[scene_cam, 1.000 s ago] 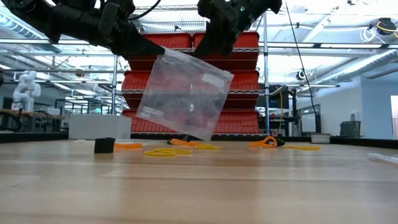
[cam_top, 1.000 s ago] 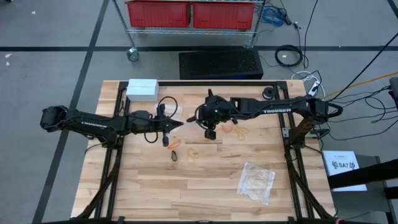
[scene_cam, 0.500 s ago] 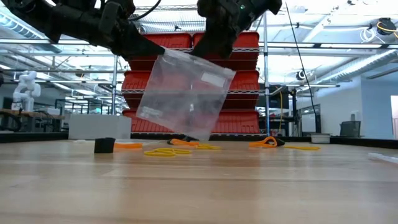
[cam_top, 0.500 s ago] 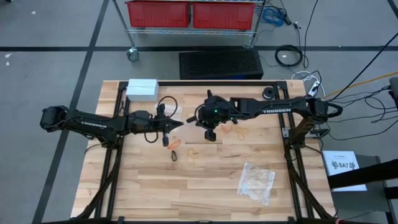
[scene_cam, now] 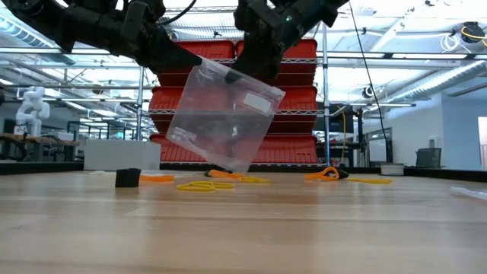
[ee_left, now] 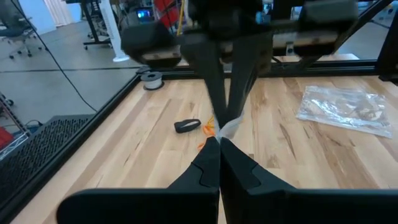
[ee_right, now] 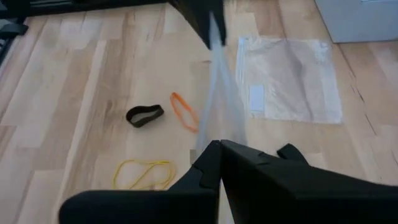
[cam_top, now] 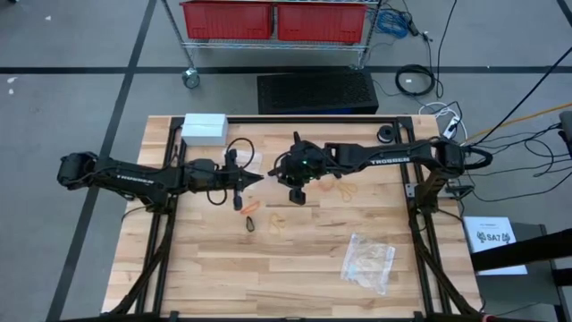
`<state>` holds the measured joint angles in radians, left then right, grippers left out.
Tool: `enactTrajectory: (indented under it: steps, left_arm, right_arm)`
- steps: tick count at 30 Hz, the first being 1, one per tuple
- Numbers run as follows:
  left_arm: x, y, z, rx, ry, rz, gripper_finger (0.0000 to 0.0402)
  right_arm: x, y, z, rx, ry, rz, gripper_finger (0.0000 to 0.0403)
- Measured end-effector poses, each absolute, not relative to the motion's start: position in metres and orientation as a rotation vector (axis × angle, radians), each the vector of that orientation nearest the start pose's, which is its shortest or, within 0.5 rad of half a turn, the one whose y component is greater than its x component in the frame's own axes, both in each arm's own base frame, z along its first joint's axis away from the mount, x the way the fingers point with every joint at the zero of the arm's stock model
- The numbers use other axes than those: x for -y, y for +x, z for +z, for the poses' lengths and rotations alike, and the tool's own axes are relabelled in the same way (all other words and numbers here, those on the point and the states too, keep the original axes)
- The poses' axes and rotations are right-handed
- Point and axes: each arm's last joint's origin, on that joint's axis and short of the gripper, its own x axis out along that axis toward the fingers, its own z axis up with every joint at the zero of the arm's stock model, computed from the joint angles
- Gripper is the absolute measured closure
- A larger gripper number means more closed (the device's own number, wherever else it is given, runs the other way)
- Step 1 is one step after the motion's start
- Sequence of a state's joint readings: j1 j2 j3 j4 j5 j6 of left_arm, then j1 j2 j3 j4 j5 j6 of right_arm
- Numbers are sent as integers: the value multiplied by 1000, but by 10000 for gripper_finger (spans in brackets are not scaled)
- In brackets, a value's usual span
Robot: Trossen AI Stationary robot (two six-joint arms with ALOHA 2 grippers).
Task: Sort rubber bands
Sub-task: Open the top zip lock bag
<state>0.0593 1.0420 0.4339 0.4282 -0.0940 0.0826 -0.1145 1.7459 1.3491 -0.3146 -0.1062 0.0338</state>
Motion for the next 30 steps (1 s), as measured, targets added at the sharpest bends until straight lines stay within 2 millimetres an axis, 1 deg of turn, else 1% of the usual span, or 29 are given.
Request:
enactTrajectory:
  steps: [4, 6, 8, 10, 12, 16, 19, 21, 24, 27, 30]
  left_arm:
    - [-16, 217, 223, -186, 85, 146, 401]
    - [-16, 218, 223, -184, 83, 146, 401]
    - [-16, 219, 222, -188, 83, 146, 401]
    - [-16, 220, 219, -199, 83, 145, 401]
    - [-16, 222, 216, -213, 79, 145, 401]
    - [-16, 225, 211, -235, 61, 144, 401]
    - [-14, 226, 212, -223, 62, 136, 401]
    - [-13, 226, 215, -202, 67, 135, 401]
    - [-13, 225, 218, -177, 79, 136, 401]
    - [-13, 225, 218, -182, 88, 136, 401]
    - [-13, 225, 218, -179, 88, 136, 401]
  right_arm:
    - [44, 391, 263, -691, 129, -29, 403]
    - [43, 392, 264, -692, 143, 11, 403]
    - [42, 396, 259, -692, 158, 46, 403]
    - [41, 400, 249, -716, 164, 42, 403]
    - [41, 403, 244, -716, 167, 41, 403]
    - [47, 404, 246, -688, 120, -19, 403]
    - [48, 405, 248, -667, 120, -32, 403]
    - [48, 407, 245, -673, 122, -29, 403]
    - [48, 407, 236, -709, 140, -39, 403]
    - [50, 407, 236, -709, 149, -32, 388]
    - [49, 407, 236, -708, 142, -16, 348]
